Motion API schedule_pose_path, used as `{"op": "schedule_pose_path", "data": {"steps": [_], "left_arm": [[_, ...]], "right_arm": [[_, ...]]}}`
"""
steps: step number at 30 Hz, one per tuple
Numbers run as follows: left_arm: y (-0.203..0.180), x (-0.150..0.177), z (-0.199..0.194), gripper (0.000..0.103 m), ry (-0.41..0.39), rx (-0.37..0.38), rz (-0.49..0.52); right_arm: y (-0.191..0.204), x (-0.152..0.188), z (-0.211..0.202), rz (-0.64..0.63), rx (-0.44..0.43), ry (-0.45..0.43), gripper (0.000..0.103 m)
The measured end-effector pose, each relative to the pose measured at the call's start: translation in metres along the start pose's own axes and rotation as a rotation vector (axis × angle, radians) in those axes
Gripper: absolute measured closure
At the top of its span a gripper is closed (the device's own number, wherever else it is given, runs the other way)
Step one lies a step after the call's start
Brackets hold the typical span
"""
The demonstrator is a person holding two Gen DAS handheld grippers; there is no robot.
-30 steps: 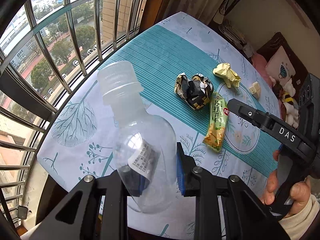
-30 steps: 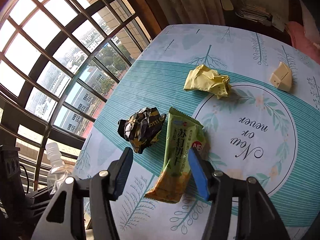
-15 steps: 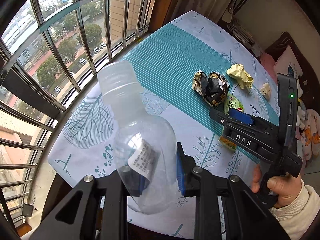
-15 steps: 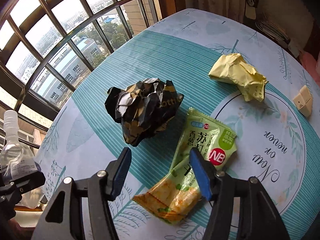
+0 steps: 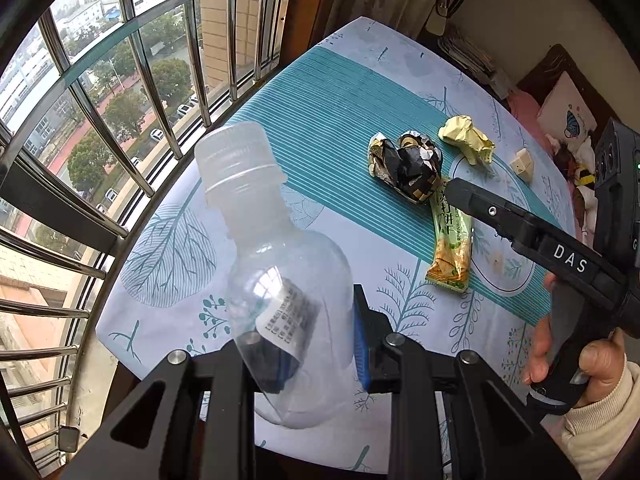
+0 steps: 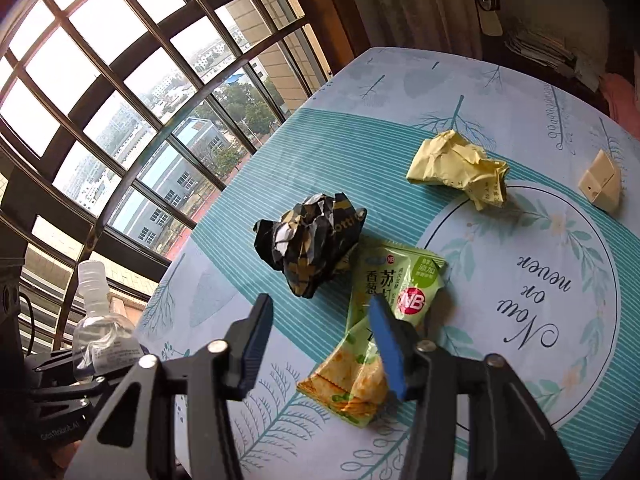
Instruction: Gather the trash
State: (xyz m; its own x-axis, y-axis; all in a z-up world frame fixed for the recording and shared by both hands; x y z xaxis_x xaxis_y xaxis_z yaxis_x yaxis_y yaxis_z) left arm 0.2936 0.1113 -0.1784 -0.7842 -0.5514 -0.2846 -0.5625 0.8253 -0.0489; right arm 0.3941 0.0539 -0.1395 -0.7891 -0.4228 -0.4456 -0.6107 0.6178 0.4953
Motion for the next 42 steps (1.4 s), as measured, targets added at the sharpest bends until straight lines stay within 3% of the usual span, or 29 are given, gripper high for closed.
{"op": "schedule_pose_path", "data": {"steps": [6,11,13,19,21,22,30,37,42], "left_arm": [[0.011,-0.005,0.001,0.080,-0.009,-0.024,-0.021],[0.025,-0.011,-0.001,0.080,-0.017,-0.045,-0.048],[0.029,-0.012,-0.005,0.080,-0.029,-0.048,-0.055],[0.040,-0.004,-0.018,0.080,-0.043,-0.054,-0.058],[0.043,0.002,-0.025,0.080,-0.048,-0.053,-0.052],[0.045,0.006,-0.029,0.080,-0.052,-0.049,-0.047],[0.050,0.042,-0.055,0.080,-0.064,-0.008,0.058],[0.059,0.079,-0.078,0.080,-0.092,0.056,0.190],[0.072,0.111,-0.086,0.080,-0.095,0.088,0.272]], "right_arm": [[-0.008,-0.028,0.029,0.080,0.043,-0.003,0.022],[-0.011,-0.028,0.056,0.067,0.100,0.057,0.024],[-0.007,-0.028,0.060,0.075,0.064,0.052,0.040],[0.001,-0.024,0.045,0.072,0.058,0.020,0.057],[0.006,-0.018,0.035,0.071,0.047,0.018,0.071],[0.010,-0.013,0.029,0.071,0.040,0.024,0.084],[0.031,0.032,-0.023,0.051,0.109,0.003,0.084],[0.063,0.057,-0.080,0.117,0.132,-0.124,0.084],[0.093,0.097,-0.108,0.154,0.152,-0.190,0.084]]}}
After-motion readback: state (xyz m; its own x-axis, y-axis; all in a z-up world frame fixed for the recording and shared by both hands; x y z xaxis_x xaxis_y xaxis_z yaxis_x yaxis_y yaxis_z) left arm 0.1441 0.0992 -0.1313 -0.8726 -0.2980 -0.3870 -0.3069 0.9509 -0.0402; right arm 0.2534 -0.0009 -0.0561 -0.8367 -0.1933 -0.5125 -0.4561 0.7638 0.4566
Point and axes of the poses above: each gripper's, at about its wrist camera, not at the fingertips, and z roughly the way its jaws point, y to its left, x to its underside, the point moved 10 cm from there along z, roughly the way its jaws point, and after that the axes turned 10 degrees about -x, right-handed, at the moved point
